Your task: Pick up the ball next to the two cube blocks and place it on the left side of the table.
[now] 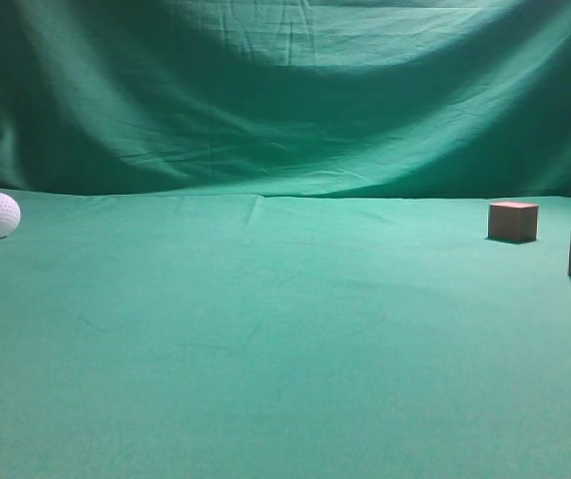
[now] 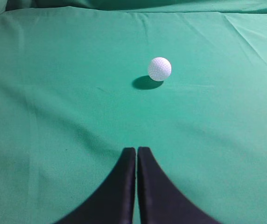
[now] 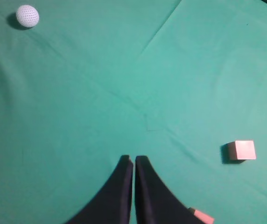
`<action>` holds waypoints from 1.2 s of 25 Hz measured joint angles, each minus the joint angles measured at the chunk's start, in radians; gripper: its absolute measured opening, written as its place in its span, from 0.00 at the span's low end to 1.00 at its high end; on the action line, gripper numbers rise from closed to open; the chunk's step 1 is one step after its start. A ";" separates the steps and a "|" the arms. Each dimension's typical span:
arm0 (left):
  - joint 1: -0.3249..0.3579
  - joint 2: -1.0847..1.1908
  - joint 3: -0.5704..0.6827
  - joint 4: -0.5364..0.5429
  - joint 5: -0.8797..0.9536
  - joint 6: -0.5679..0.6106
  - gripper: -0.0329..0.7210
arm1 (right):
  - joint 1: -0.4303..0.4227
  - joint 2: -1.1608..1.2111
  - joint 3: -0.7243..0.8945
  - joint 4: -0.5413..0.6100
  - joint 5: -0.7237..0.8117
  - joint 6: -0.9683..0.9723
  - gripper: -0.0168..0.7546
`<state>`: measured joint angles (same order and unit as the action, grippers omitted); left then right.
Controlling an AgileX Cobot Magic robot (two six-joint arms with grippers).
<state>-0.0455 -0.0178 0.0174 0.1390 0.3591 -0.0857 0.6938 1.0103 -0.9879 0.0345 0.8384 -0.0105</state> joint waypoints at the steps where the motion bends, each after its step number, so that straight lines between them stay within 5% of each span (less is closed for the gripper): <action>1: 0.000 0.000 0.000 0.000 0.000 0.000 0.04 | 0.000 -0.032 0.035 0.000 -0.006 0.000 0.02; 9: 0.000 0.000 0.000 0.000 0.000 0.000 0.04 | 0.000 -0.325 0.295 -0.033 -0.152 0.043 0.02; 15: 0.000 0.000 0.000 0.000 0.000 0.000 0.04 | -0.024 -0.572 0.506 -0.178 -0.304 0.151 0.02; 25: 0.000 0.000 0.000 0.000 0.000 0.000 0.04 | -0.387 -0.827 0.821 -0.211 -0.514 0.169 0.02; 30: 0.000 0.000 0.000 0.000 0.000 0.000 0.04 | -0.486 -0.953 0.955 -0.211 -0.570 0.173 0.02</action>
<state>-0.0455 -0.0178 0.0174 0.1390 0.3591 -0.0857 0.2082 0.0575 -0.0328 -0.1768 0.2681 0.1622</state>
